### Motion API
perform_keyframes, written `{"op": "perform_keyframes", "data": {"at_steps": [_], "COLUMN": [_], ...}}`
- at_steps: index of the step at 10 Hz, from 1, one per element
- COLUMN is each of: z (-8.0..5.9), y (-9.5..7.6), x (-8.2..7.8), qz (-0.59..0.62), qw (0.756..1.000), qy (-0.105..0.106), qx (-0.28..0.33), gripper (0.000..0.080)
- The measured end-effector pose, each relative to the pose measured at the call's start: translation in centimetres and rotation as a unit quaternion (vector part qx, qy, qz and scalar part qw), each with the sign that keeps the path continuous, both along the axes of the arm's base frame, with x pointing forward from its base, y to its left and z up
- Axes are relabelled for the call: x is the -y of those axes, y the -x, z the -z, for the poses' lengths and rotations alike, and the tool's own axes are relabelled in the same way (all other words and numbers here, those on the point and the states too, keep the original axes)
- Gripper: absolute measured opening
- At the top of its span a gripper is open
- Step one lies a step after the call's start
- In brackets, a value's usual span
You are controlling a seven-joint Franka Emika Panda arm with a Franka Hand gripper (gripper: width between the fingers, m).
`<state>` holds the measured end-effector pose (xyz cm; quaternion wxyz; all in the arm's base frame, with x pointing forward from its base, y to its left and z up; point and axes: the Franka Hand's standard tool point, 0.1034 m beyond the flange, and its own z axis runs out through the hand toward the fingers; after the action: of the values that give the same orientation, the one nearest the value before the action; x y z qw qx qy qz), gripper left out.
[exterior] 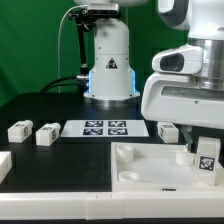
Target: Assemble one leg
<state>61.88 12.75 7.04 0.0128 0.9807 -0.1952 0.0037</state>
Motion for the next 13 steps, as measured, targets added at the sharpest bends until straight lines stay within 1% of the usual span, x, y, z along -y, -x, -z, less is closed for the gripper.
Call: {"op": "perform_keyframes", "data": {"at_steps": [1, 2, 4, 5, 6, 7, 8, 9, 10, 11, 12, 13], "z": [0.0, -0.1, -0.1, -0.1, -0.1, -0.1, -0.1, -0.1, -0.1, -0.1, -0.1, -0.1], "y": [0.0, 0.0, 0.1, 0.2, 0.2, 0.2, 0.1, 0.1, 0.1, 0.1, 0.0, 0.0], "x": [0.1, 0.4, 1.7, 2.1, 2.2, 2.2, 2.1, 2.2, 2.3, 2.4, 2.4, 2.4], "qz": [0.072, 0.087, 0.159, 0.179, 0.170, 0.169, 0.161, 0.153, 0.113, 0.055, -0.027, -0.094], "qw": [0.997, 0.996, 0.986, 0.983, 0.984, 0.984, 0.986, 0.987, 0.992, 0.997, 0.998, 0.994], "qy": [0.011, 0.022, 0.040, 0.047, 0.048, 0.047, 0.047, 0.047, 0.047, 0.048, 0.049, 0.049], "qx": [0.005, 0.008, 0.011, 0.010, 0.010, 0.009, 0.009, 0.008, 0.005, 0.001, -0.004, -0.007], "gripper": [0.0299, 0.0301, 0.0305, 0.0305, 0.0306, 0.0364, 0.0364, 0.0551, 0.0618, 0.0618, 0.0643, 0.0648]}}
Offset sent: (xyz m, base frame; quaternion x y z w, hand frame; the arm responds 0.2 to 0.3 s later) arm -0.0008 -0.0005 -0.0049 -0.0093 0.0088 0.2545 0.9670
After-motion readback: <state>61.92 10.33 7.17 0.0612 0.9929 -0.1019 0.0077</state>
